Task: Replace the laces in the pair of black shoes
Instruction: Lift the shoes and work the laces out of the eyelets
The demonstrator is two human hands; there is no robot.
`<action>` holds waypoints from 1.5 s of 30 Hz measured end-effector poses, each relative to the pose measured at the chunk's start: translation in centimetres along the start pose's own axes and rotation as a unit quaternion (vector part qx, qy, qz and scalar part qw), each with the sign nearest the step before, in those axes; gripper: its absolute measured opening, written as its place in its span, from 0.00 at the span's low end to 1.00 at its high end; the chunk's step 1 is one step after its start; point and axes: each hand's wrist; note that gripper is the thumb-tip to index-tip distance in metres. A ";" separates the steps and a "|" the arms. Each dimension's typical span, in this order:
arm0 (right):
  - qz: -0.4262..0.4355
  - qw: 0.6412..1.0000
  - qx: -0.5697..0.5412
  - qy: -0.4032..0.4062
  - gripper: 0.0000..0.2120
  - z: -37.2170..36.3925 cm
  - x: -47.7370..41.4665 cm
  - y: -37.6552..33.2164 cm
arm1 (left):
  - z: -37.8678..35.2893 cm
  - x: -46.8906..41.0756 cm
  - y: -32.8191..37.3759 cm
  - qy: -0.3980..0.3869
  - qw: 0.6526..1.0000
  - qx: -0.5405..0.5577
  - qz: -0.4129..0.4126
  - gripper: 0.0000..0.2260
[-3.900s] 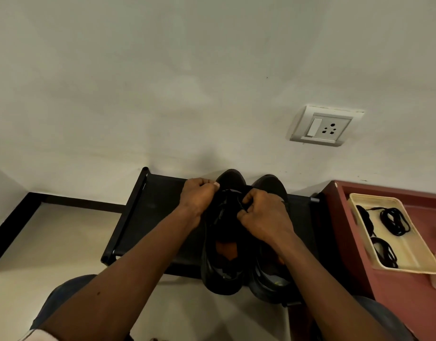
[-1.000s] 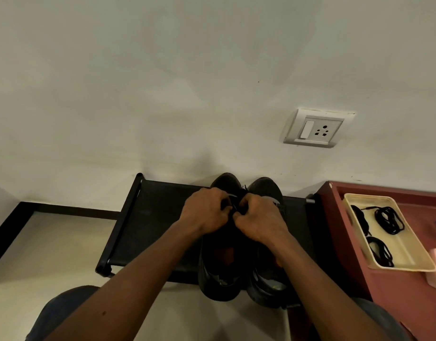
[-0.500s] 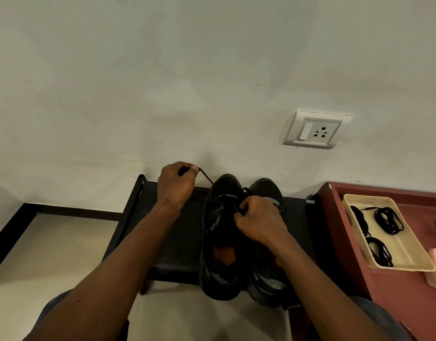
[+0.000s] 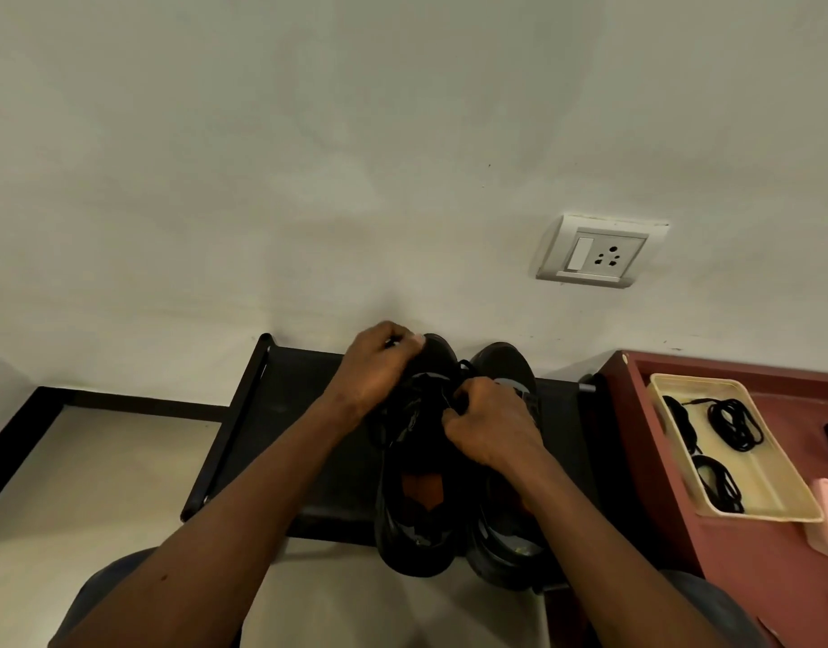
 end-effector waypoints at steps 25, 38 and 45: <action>-0.003 0.999 0.020 0.026 0.09 -0.2 0.4 -0.3 | 3.7 -0.5 -0.6 0.174 0.978 -0.109 0.038 0.13; 0.052 0.992 0.105 0.042 0.21 -1.2 -0.8 -0.9 | -0.5 0.9 -2.0 -0.068 0.936 -0.339 0.059 0.42; 0.026 0.996 0.082 0.022 0.23 0.1 -0.9 0.2 | 0.1 1.1 -2.3 -0.016 0.946 -0.323 0.024 0.26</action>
Point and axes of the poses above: each hand's wrist, its own x-axis away from the middle knuckle, its own z-axis out of the back of the hand, y = z × x, and after that the axes turned 12 degrees about z, right-handed
